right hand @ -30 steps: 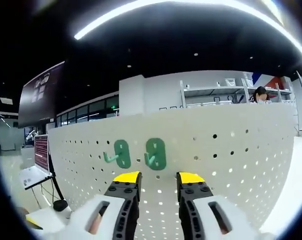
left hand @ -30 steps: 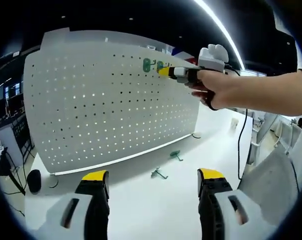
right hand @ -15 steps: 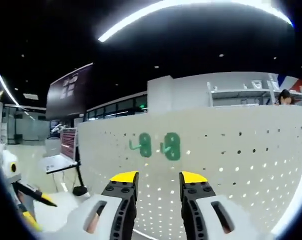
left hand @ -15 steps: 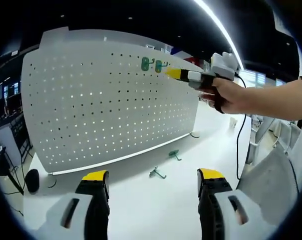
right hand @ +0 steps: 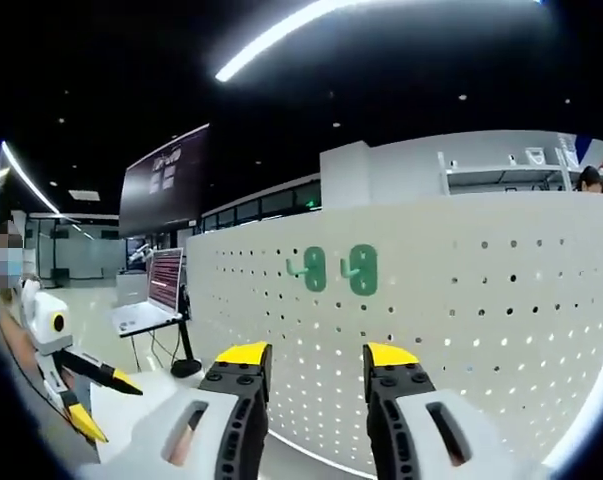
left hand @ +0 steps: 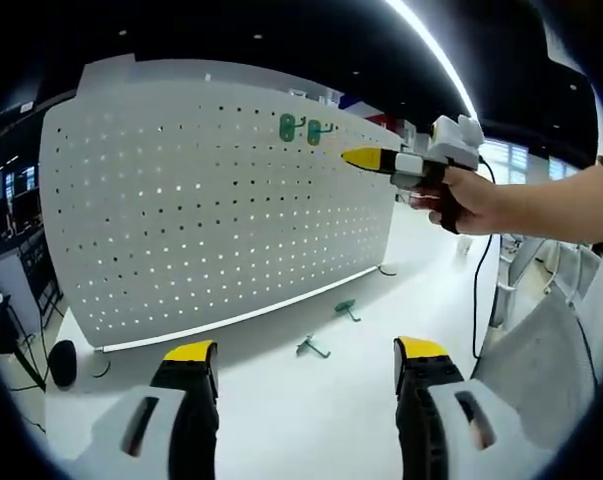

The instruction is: Insert the hook assembly into the mounting plate slot until the hook locks in place.

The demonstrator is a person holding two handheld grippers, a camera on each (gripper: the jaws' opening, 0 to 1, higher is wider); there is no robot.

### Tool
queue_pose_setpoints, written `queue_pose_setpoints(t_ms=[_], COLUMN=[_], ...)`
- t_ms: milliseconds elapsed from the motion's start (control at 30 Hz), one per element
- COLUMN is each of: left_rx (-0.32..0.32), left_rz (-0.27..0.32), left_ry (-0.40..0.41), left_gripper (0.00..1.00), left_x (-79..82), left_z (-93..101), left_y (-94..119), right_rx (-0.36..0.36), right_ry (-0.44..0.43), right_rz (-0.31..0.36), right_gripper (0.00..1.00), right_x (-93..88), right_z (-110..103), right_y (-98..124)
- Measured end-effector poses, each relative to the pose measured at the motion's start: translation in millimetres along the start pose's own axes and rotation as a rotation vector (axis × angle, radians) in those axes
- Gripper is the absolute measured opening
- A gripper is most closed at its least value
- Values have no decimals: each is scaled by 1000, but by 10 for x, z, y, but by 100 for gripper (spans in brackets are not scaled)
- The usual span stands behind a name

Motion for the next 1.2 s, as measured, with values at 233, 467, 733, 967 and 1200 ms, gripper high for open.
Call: queue_pose_setpoints(t_ms=[233,467,733,967,1200], left_rx=[-6,-14,-29,-36,-42], left_rz=[-8,-1,6,0,-6], left_ry=[-5,-16,-12,-8,-16], left_gripper=[74,74,74,74,74], left_x=[-16,16,21,-1,-25], left_z=[21,48,72,62,64], left_y=[-12,-43,-52,-52,-65], right_rx=[24,46,59,57,53], right_ry=[6,12,8,-17,-41], right_rz=[-36,-82,-124,-177,-222], right_gripper=[39,41,43,44,45], right_x=[-129,-291,-480,-678,-849], right_z=[-32,-135,-216,-256,-298], right_y=[226,500,695,831,980])
Point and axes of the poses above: the point that each gripper's makers call its tool centre point, and the gripper's own axes: y roughly backward along the fingers, z roughly to its right, x roughly out of its top, the point moved 8 cm from there along y, roughly backward along the fingers, and after that the axes turned 9 degrees about -z, right-handed, at the moved point
